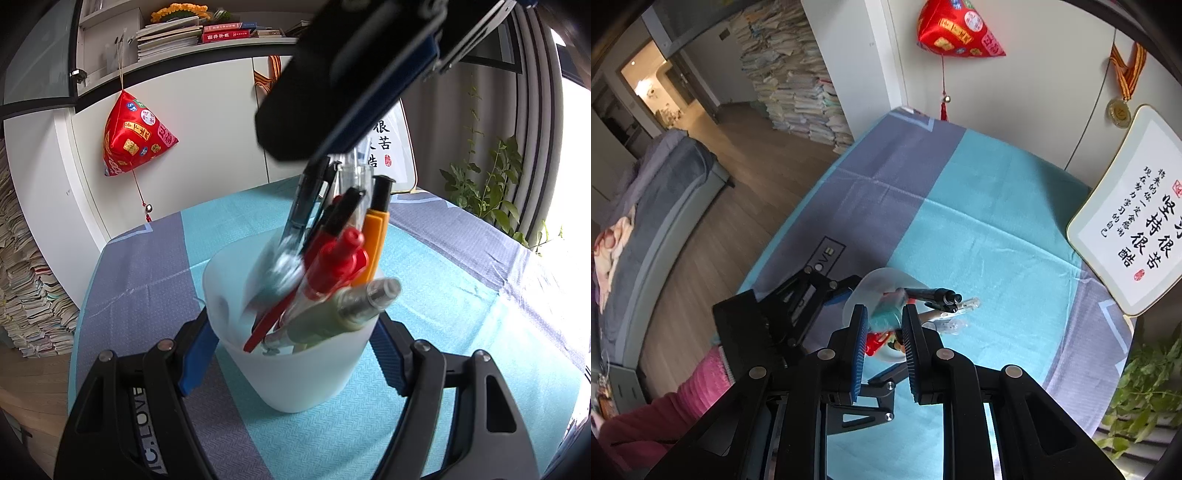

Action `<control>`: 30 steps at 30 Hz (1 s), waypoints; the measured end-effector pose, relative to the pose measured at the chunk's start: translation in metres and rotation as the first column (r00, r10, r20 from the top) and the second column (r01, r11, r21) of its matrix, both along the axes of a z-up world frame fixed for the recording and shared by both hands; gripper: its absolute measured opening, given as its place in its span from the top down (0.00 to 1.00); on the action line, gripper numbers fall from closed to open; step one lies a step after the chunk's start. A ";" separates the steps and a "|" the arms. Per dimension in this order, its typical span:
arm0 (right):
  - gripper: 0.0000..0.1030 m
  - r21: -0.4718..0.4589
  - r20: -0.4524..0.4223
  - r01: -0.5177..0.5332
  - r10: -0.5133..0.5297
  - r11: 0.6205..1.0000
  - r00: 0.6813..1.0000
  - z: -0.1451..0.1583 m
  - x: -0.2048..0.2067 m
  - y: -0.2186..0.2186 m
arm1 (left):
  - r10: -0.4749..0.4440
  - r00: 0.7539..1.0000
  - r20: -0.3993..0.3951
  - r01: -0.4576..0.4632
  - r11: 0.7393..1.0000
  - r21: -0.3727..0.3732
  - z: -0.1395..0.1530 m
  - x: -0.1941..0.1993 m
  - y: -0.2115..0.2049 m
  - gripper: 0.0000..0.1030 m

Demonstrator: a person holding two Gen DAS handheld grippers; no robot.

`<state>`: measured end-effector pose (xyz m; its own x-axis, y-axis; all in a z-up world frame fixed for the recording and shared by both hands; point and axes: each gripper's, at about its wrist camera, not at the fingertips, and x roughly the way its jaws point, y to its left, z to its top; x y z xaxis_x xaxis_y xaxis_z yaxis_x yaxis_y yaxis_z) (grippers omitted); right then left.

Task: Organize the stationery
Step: 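Carry the pink eraser over the cup and drop it in, then set the frosted cup down on the table with the left tool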

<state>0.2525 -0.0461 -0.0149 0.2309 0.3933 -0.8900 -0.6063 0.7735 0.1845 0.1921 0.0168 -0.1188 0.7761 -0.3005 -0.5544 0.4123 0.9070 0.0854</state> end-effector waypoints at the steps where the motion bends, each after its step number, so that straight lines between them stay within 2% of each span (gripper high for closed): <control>1: 0.81 0.007 0.003 0.000 0.000 1.000 1.000 0.002 -0.001 -0.001 | 0.000 1.000 0.000 0.000 1.000 -0.001 0.000 0.000 0.000 0.28; 8: 0.81 0.072 0.029 0.051 -0.053 0.996 0.998 0.009 -0.006 -0.023 | 0.001 1.000 -0.001 -0.001 1.000 -0.002 -0.001 -0.001 0.000 0.28; 12: 0.81 0.104 0.085 0.099 -0.108 0.990 0.991 0.005 -0.020 -0.047 | 0.001 1.000 0.001 -0.001 1.000 0.000 -0.001 -0.001 -0.001 0.28; 16: 0.81 0.135 0.135 0.186 -0.204 0.973 0.970 -0.013 -0.033 -0.075 | 0.006 1.000 -0.007 -0.007 1.000 -0.005 -0.002 0.000 0.001 0.28; 21: 0.81 0.153 0.120 0.316 -0.335 0.936 0.935 -0.055 -0.042 -0.104 | 0.026 1.000 -0.013 -0.026 1.000 0.006 -0.002 0.002 0.000 0.27; 23: 0.81 0.149 0.102 0.359 -0.376 0.921 0.921 -0.073 -0.046 -0.112 | 0.058 0.998 -0.011 -0.058 0.998 0.027 -0.003 0.002 -0.004 0.25; 27: 0.81 0.163 0.038 0.383 -0.394 0.909 0.918 -0.092 -0.052 -0.121 | 0.147 0.989 0.000 -0.146 0.987 0.067 -0.005 0.003 -0.009 0.14; 30: 0.81 0.167 0.043 0.389 -0.401 0.906 0.915 -0.093 -0.057 -0.126 | 0.213 0.977 -0.022 -0.212 0.976 0.044 -0.002 0.005 -0.010 0.14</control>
<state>0.1959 -0.1719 -0.1076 0.4582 0.3850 -0.8012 -0.2733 0.9187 0.2851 0.1971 0.0066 -0.1210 0.8046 -0.1068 -0.5841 0.2132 0.9701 0.1163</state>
